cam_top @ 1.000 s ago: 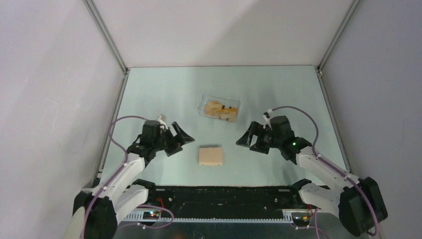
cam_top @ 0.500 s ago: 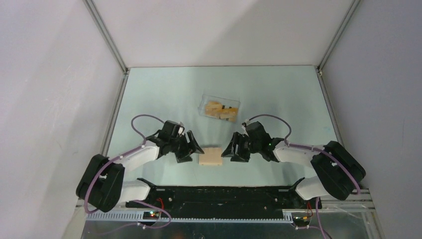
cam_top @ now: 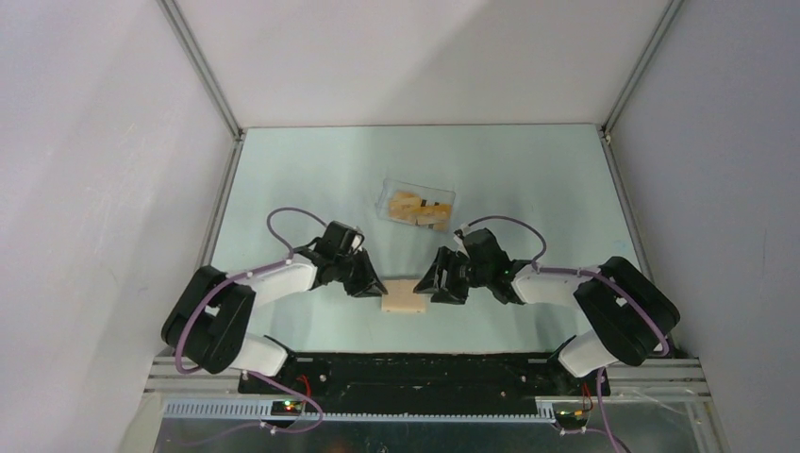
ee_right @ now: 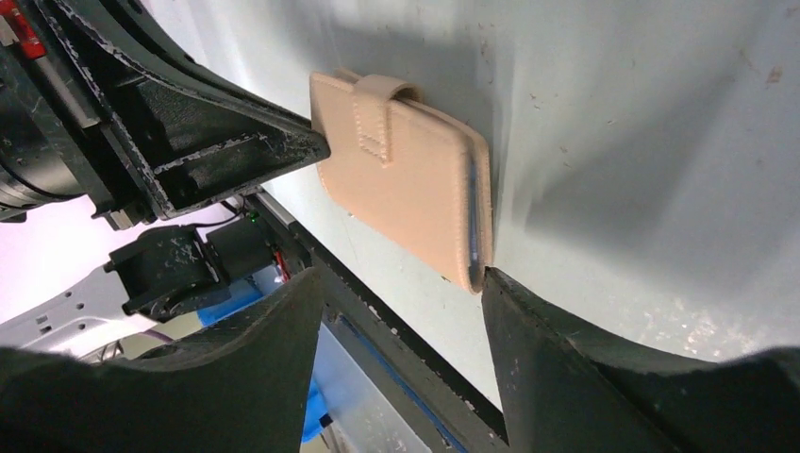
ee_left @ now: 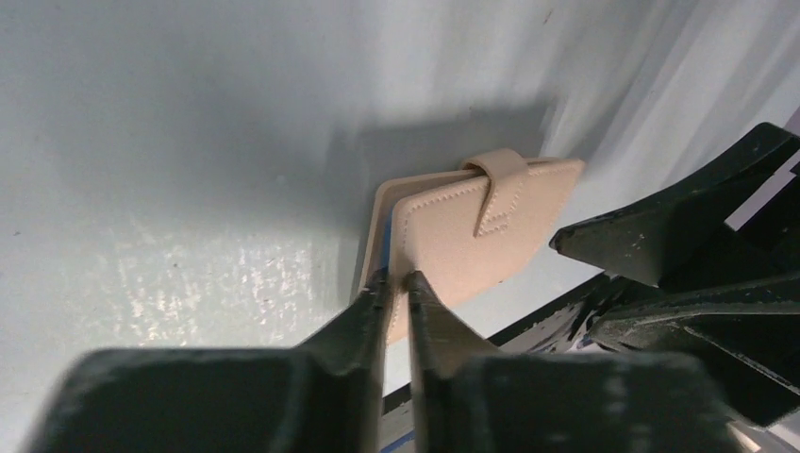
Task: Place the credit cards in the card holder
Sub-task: Pick up the card holder from the center of the board.
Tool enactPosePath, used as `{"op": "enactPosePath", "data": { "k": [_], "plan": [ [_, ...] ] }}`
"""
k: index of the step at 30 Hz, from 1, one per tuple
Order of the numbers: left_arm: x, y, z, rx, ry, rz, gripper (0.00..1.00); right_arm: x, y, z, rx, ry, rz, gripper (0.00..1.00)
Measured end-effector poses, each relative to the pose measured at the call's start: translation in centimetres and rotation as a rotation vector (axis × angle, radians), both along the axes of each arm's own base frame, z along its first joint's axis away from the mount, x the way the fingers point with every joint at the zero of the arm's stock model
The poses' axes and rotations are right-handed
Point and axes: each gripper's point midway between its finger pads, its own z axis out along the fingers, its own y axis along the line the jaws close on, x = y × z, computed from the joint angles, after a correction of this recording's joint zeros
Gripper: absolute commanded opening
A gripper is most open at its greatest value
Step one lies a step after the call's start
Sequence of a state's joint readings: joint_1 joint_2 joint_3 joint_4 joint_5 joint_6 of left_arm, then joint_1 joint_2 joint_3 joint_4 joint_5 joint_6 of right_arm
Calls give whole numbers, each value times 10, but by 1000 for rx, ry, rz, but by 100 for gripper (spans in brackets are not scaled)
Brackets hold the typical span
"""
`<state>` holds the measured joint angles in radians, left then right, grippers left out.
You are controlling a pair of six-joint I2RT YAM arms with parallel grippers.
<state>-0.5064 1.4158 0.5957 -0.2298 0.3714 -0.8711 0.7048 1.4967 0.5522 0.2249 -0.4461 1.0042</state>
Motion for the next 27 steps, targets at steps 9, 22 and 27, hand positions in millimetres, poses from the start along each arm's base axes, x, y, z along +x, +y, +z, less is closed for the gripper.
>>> {"op": "enactPosePath", "data": {
  "k": [9,22,27],
  "plan": [
    [11,-5,45,-57,-197,-50,0,17,-24,48,22,-140,-3,99],
    [2,-7,158,-264,-568,-82,0,-4,-22,117,221,-237,141,99],
    [-7,-10,189,-359,-631,-84,0,-13,-9,131,309,-238,208,99]
  ]
}}
